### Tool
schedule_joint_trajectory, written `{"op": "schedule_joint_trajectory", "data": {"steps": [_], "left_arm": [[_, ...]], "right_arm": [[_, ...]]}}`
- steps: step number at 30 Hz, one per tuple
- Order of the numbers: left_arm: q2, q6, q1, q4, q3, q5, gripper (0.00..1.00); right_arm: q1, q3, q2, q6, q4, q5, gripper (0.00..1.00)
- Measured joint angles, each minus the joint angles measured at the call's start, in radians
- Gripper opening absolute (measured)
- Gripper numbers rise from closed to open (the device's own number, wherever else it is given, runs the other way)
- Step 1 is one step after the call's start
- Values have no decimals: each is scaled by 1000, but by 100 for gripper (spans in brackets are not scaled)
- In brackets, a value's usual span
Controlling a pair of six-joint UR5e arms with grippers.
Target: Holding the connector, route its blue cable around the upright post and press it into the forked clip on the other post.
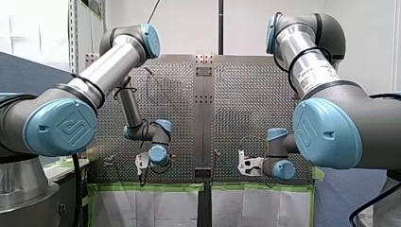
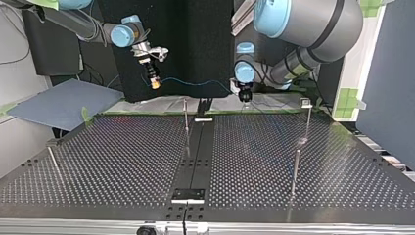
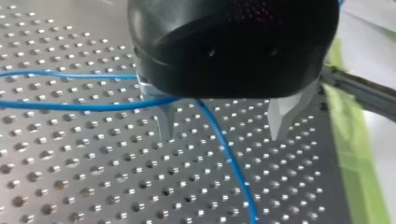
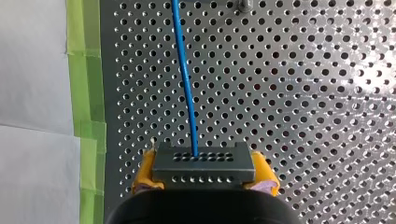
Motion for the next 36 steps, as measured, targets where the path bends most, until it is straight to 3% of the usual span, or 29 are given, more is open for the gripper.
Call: {"op": "schedule_joint_trajectory", "data": {"steps": [8, 18, 24, 36], "left_arm": [[61, -66, 9, 20, -32, 3, 99], [86, -72, 1, 32, -70, 39, 99], [87, -45, 0, 41, -95, 53, 99], [87, 56, -24, 61, -111, 78, 99]], "right_arm": [[0, 0, 0, 0, 0, 0, 0], [1, 0, 0, -1, 2, 1, 0], [1, 0, 0, -1, 3, 1, 0], [6, 0, 0, -1, 3, 2, 0]]}}
